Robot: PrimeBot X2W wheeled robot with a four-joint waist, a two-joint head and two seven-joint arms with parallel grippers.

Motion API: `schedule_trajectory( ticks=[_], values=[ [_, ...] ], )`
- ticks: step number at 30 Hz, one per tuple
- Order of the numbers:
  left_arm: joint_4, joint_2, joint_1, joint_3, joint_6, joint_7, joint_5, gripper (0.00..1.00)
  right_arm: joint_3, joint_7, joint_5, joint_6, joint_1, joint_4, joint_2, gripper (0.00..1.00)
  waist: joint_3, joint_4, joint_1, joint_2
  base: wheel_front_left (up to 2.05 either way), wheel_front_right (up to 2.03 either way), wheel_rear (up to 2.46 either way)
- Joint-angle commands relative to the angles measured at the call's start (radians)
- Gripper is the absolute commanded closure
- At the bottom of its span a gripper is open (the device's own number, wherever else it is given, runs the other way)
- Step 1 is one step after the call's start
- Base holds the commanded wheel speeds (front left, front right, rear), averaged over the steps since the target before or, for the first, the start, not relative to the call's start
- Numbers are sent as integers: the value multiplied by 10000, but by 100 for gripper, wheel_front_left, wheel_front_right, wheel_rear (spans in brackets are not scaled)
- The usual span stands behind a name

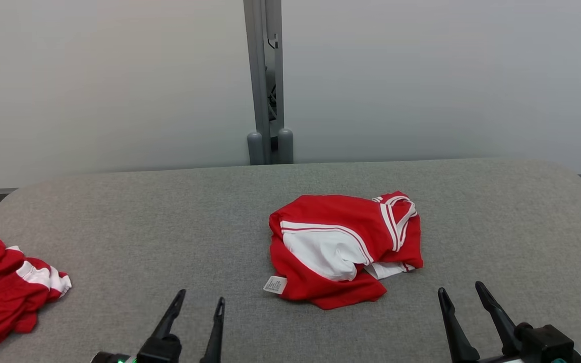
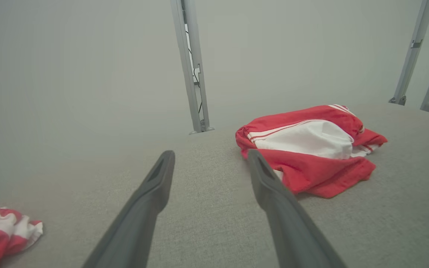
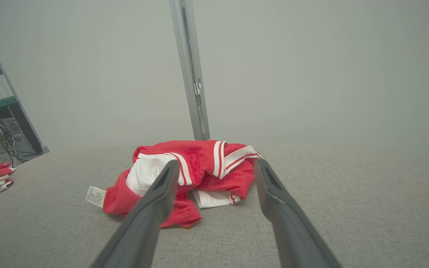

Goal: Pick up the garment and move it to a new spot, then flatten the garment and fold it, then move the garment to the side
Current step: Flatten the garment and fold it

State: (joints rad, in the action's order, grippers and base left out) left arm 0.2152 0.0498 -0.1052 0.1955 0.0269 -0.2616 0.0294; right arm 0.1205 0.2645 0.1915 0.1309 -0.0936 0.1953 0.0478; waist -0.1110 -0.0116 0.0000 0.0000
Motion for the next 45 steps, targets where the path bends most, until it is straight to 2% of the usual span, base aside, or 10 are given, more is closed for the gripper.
schedule_trajectory(
  ticks=[1,14,24,30,39,40,41,42,43,45],
  values=[
    [198,31,319,155,-106,-39,-46,0,3,11,-29,-3,98,5,55,0,150,-182,0,0,0,0,0],
    [2305,30,3251,2470,-867,-37,218,0,108,10,-208,-3,620,50,52,0,1281,-1361,0,0,0,0,0],
    [4023,30,5588,4157,-1028,-13,-171,0,212,11,-43,-3,1208,-46,52,0,2410,-2025,0,0,0,0,0],
    [5016,36,6705,5060,-911,251,82,0,261,10,83,-3,1472,-119,50,0,2963,-2251,0,0,0,0,0],
    [5999,30,7779,5884,-302,881,464,0,389,10,241,-3,1717,-175,50,0,3429,-2430,0,0,0,0,0],
    [6081,31,7862,5991,-218,928,496,8,398,9,258,-3,1732,-176,50,0,3446,-2444,0,0,0,0,0],
    [6147,29,7934,6111,-165,957,535,50,405,11,265,-3,1746,-170,52,0,3456,-2459,0,0,0,0,0],
    [6205,28,7990,6209,-123,982,590,64,410,11,279,-3,1761,-161,50,0,3464,-2474,0,0,0,0,0],
    [6256,32,8034,6297,-79,955,623,100,415,11,293,-3,1779,-154,50,0,3467,-2490,0,0,0,0,0],
    [6259,26,8152,6448,-59,815,799,100,411,11,317,-3,1807,-158,50,0,3447,-2519,0,0,0,0,0]
  ],
)
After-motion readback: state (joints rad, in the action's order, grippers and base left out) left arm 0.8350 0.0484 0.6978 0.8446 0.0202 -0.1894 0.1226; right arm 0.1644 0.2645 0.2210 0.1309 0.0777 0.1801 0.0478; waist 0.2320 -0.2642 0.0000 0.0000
